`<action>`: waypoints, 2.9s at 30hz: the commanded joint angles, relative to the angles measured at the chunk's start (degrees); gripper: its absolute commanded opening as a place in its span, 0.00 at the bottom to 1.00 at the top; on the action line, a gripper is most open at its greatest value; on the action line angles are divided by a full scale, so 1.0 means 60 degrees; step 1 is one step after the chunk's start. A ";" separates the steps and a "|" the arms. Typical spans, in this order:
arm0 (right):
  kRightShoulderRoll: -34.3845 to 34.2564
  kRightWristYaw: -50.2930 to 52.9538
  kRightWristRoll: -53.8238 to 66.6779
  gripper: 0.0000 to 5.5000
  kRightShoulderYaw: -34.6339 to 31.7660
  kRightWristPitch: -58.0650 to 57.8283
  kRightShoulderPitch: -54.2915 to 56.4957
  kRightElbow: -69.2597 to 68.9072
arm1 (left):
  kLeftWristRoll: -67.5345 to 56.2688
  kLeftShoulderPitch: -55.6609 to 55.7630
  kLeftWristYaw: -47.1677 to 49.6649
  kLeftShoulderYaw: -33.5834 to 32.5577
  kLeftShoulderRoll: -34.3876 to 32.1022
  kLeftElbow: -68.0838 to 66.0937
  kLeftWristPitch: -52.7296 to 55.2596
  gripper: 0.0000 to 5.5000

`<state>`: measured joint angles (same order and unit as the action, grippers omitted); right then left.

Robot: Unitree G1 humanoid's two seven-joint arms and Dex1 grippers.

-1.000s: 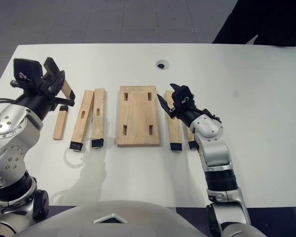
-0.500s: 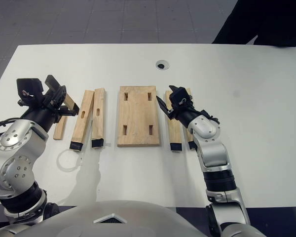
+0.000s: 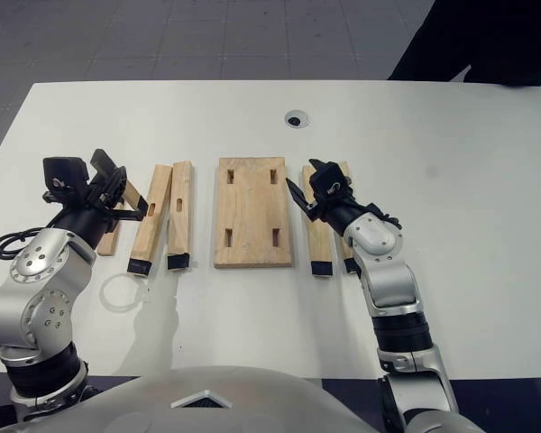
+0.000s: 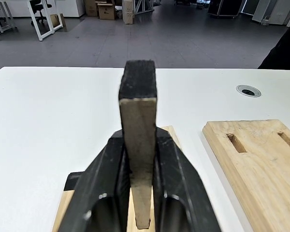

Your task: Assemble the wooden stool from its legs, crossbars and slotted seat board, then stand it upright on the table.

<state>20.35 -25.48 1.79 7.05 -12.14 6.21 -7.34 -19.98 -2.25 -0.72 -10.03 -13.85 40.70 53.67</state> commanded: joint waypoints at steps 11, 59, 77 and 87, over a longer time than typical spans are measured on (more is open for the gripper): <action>0.0042 -0.0037 -0.0117 0.51 0.0029 -0.0090 -0.0041 -0.0217 | 0.0358 -0.0057 -0.0325 0.0212 0.0031 -0.0833 -0.0930 0.08; 0.0185 0.0058 -0.0038 0.51 -0.0628 -0.0036 0.0493 0.0220 | 0.1788 -0.2487 -0.0444 0.1092 -0.0222 -0.3751 -0.2857 0.08; 0.0211 0.0033 -0.0061 0.51 -0.0687 -0.0014 0.0522 0.0281 | 0.1206 -0.3019 -0.0740 0.0435 0.0422 -0.4732 -0.4964 0.08; 0.0182 0.0084 -0.0068 0.51 -0.0700 0.0022 0.0488 0.0262 | 0.1535 -0.2317 -0.1086 0.1120 -0.0570 -0.4601 -0.3566 0.08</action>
<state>21.31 -25.27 1.40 3.35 -12.35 8.06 -6.02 -11.14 -12.17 -5.92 -5.08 -15.77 20.58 17.94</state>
